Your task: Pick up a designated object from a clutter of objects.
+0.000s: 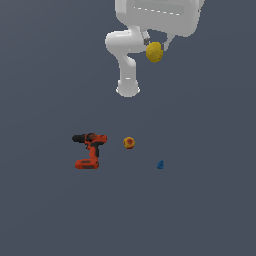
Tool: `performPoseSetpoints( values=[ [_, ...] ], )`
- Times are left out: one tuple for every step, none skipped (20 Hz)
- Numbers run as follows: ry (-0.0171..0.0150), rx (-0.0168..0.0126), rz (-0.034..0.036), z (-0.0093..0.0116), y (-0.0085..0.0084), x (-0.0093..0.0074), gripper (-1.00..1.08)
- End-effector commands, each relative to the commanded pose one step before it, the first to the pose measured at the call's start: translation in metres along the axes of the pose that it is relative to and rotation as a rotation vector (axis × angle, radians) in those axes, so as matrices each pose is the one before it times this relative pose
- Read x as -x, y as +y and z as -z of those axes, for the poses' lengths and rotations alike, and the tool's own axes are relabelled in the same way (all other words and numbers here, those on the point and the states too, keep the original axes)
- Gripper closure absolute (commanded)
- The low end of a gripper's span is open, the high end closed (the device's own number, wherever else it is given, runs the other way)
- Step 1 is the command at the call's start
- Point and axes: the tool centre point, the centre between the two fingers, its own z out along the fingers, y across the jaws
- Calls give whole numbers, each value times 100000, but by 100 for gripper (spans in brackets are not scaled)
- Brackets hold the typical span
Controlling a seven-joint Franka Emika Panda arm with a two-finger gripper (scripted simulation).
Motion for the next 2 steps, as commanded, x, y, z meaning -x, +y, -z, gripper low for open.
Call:
performPoseSetpoints(
  values=[
    [64, -18, 17, 387, -10, -125, 108],
    [0, 0, 0, 24, 0, -9, 108]
  ],
)
